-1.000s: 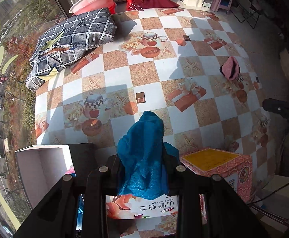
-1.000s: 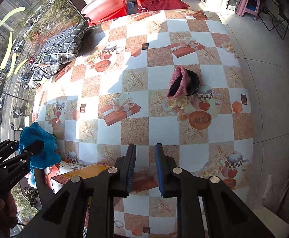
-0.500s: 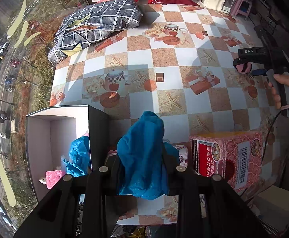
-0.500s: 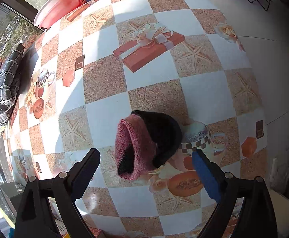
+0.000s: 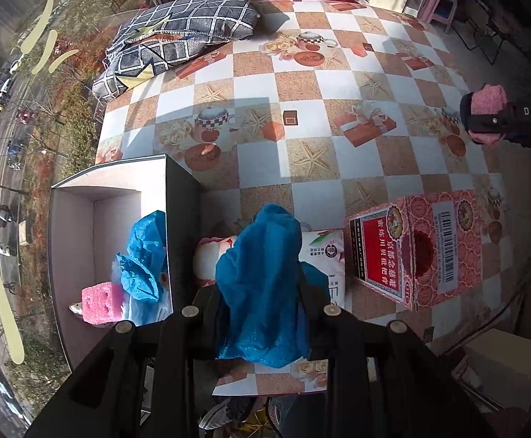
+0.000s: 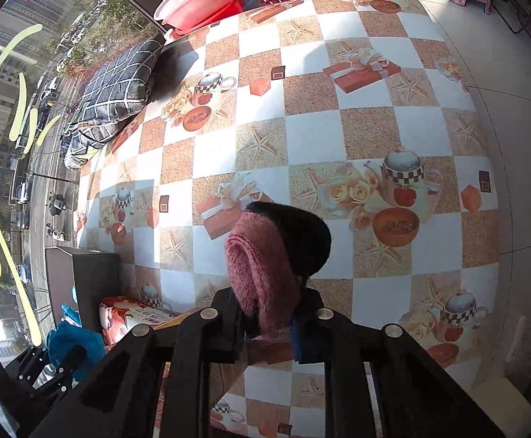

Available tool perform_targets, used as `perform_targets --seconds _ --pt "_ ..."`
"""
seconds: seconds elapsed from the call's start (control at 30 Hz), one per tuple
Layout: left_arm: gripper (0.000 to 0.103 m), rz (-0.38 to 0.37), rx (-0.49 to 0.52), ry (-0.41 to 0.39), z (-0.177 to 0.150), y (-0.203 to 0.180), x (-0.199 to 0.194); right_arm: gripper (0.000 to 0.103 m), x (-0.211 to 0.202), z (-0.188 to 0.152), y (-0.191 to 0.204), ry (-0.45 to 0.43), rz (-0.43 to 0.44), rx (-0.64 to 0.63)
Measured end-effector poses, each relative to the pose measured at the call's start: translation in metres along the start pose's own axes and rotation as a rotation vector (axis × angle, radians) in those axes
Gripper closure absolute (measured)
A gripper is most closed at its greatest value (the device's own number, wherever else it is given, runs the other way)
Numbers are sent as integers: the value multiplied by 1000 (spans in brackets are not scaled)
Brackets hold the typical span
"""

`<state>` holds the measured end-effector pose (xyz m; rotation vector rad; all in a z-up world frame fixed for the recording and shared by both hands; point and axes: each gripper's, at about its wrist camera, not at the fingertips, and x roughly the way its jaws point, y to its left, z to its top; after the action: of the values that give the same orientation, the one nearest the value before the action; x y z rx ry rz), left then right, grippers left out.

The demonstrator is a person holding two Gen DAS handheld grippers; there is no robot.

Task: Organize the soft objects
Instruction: 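Carry the blue bag and knit hat over the white box with both grippers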

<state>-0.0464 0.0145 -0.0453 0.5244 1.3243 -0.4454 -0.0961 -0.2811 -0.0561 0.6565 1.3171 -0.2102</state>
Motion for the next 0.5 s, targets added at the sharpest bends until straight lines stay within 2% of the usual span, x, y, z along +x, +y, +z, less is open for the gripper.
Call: perform_targets --seconds 0.27,0.5 --pt "70 -29 4 -39 -20 16 -15 83 -44 -74 68 18 39 -79" --pt "70 -25 -31 -63 -39 38 -23 83 -36 -104 132 50 59 -176"
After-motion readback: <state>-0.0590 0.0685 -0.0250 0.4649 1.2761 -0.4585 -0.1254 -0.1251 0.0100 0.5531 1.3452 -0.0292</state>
